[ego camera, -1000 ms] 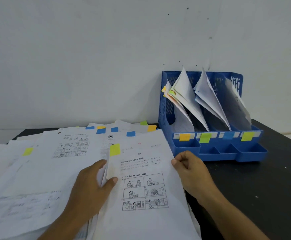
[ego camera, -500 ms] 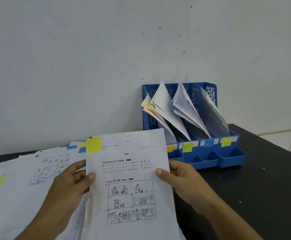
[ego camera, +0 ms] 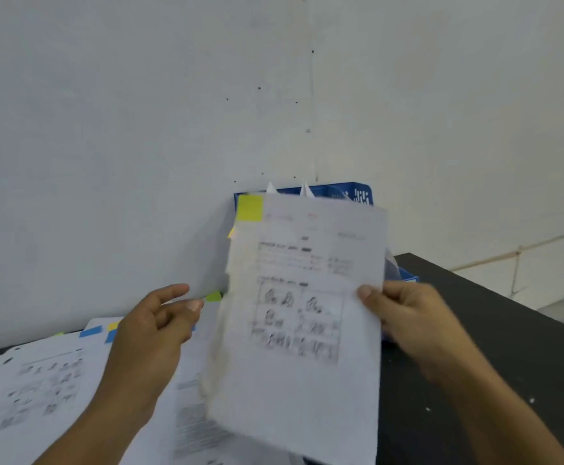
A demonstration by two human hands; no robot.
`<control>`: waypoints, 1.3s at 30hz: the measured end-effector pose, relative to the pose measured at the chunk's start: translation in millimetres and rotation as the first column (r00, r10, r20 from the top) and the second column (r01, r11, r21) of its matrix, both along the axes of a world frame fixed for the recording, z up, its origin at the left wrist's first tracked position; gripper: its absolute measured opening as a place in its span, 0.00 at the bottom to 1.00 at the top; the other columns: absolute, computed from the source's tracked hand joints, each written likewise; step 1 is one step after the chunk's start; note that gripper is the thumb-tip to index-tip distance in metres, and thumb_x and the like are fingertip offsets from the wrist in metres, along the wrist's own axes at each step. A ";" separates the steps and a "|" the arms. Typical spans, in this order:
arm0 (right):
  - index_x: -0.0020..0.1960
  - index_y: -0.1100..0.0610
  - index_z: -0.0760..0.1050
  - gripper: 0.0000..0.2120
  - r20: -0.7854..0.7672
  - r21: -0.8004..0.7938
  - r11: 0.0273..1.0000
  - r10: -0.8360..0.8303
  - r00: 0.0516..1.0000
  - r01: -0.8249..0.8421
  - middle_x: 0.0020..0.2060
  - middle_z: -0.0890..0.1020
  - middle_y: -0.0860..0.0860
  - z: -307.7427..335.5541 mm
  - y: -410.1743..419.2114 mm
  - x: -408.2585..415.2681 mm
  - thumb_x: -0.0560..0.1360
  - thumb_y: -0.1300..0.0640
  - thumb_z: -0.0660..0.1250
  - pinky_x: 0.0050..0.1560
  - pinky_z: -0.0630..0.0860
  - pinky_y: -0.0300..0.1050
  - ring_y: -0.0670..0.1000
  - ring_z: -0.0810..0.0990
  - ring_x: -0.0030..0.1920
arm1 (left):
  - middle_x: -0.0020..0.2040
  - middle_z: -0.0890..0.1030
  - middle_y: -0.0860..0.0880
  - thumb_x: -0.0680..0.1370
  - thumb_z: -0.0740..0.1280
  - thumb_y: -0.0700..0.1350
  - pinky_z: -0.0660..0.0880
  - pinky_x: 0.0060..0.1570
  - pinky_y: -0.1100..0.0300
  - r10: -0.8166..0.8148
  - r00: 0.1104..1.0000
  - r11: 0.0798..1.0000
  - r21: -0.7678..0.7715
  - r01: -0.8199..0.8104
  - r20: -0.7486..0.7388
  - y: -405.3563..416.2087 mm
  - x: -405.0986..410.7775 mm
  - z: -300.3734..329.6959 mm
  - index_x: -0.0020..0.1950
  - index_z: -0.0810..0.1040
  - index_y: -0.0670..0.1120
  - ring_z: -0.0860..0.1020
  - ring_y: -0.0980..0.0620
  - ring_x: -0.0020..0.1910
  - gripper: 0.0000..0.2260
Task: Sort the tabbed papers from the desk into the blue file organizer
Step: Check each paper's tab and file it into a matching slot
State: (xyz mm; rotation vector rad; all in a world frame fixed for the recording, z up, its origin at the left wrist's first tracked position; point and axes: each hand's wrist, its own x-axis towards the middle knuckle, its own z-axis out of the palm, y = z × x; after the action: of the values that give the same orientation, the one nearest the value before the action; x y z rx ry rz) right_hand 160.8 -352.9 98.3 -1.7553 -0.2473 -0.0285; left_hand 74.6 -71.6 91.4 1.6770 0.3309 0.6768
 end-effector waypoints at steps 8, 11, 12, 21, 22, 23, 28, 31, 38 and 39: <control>0.42 0.58 0.82 0.12 0.236 0.258 0.858 -0.501 0.833 0.443 0.27 0.77 0.50 76.2 -92.4 40.5 0.78 0.51 0.70 0.35 0.69 0.46 0.49 0.70 0.29 | 0.46 0.82 0.50 0.78 0.68 0.44 0.81 0.45 0.53 -0.074 0.995 0.996 0.055 0.071 0.062 -74.5 59.2 31.8 0.52 0.79 0.53 0.81 0.52 0.46 0.05; 0.39 0.61 0.79 0.16 0.298 0.315 0.799 -0.595 0.746 0.511 0.31 0.76 0.54 103.6 -113.6 54.6 0.78 0.50 0.69 0.37 0.70 0.48 0.53 0.70 0.32 | 0.44 0.82 0.46 0.78 0.68 0.42 0.80 0.39 0.59 -0.192 0.980 0.981 0.011 0.192 0.049 -108.9 85.6 41.5 0.53 0.79 0.49 0.82 0.53 0.40 0.05; 0.39 0.64 0.78 0.18 0.320 0.324 0.783 -0.618 0.718 0.530 0.31 0.75 0.55 111.2 -119.3 61.0 0.78 0.50 0.69 0.36 0.69 0.48 0.54 0.70 0.32 | 0.43 0.82 0.46 0.78 0.68 0.41 0.80 0.40 0.58 -0.241 0.970 0.970 -0.001 0.242 0.022 -121.1 94.3 44.8 0.54 0.79 0.48 0.82 0.52 0.39 0.05; 0.39 0.63 0.78 0.18 0.508 0.166 0.746 -0.625 0.592 0.645 0.31 0.80 0.56 132.6 -117.7 117.4 0.79 0.50 0.65 0.38 0.76 0.50 0.61 0.75 0.33 | 0.43 0.77 0.53 0.75 0.73 0.47 0.81 0.49 0.53 -0.361 0.915 0.931 -0.116 0.345 -0.182 -203.8 185.3 55.7 0.68 0.71 0.41 0.84 0.52 0.35 0.25; 0.36 0.62 0.77 0.19 0.527 0.136 0.749 -0.609 0.593 0.648 0.28 0.78 0.53 131.6 -115.3 122.4 0.80 0.51 0.64 0.36 0.74 0.49 0.58 0.73 0.30 | 0.41 0.77 0.53 0.74 0.74 0.50 0.80 0.48 0.56 -0.326 0.924 0.945 -0.098 0.312 -0.201 -208.5 196.4 55.6 0.68 0.71 0.39 0.84 0.52 0.35 0.27; 0.32 0.61 0.74 0.21 0.544 0.105 0.750 -0.592 0.594 0.653 0.25 0.75 0.50 130.2 -112.2 127.1 0.80 0.52 0.64 0.33 0.72 0.46 0.55 0.70 0.28 | 0.40 0.79 0.52 0.73 0.75 0.52 0.79 0.45 0.58 -0.281 0.935 0.960 -0.074 0.272 -0.216 -212.2 208.0 55.0 0.65 0.73 0.38 0.83 0.52 0.37 0.28; 0.27 0.55 0.66 0.24 0.653 -0.061 0.740 -0.478 0.588 0.669 0.24 0.72 0.45 115.1 -94.3 152.9 0.82 0.53 0.61 0.27 0.62 0.41 0.50 0.68 0.25 | 0.39 0.83 0.49 0.76 0.69 0.52 0.76 0.33 0.60 -0.111 0.962 0.993 0.018 0.119 -0.249 -217.6 243.5 54.3 0.51 0.78 0.39 0.81 0.51 0.38 0.15; 0.30 0.55 0.67 0.22 0.697 -0.133 0.718 -0.423 0.579 0.683 0.26 0.74 0.46 103.8 -86.6 169.4 0.82 0.52 0.59 0.28 0.61 0.42 0.50 0.69 0.26 | 0.35 0.84 0.45 0.77 0.65 0.45 0.82 0.42 0.50 -0.053 0.987 0.997 0.045 0.061 -0.154 -214.3 252.7 52.2 0.41 0.78 0.43 0.84 0.48 0.37 0.07; 0.32 0.56 0.71 0.21 0.664 -0.267 0.752 -0.310 0.681 0.603 0.28 0.78 0.49 58.1 -59.2 188.4 0.83 0.51 0.58 0.26 0.64 0.41 0.51 0.73 0.26 | 0.33 0.82 0.45 0.79 0.65 0.43 0.82 0.40 0.50 0.003 1.000 0.991 0.131 -0.004 0.010 -206.8 246.4 49.3 0.33 0.70 0.46 0.83 0.49 0.33 0.14; 0.32 0.56 0.71 0.21 0.639 -0.287 0.763 -0.297 0.709 0.579 0.28 0.77 0.50 48.2 -55.0 190.6 0.83 0.52 0.57 0.27 0.65 0.42 0.52 0.74 0.27 | 0.33 0.82 0.45 0.79 0.65 0.42 0.81 0.38 0.52 0.002 0.999 0.990 0.138 -0.007 0.034 -206.3 244.6 49.0 0.34 0.70 0.45 0.83 0.51 0.33 0.14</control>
State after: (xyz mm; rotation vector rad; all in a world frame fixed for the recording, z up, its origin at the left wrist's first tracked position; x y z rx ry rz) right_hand 351.4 -407.9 146.5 -2.2333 -0.2488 -0.9456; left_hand 319.2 -277.8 140.3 1.7950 0.2691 0.7449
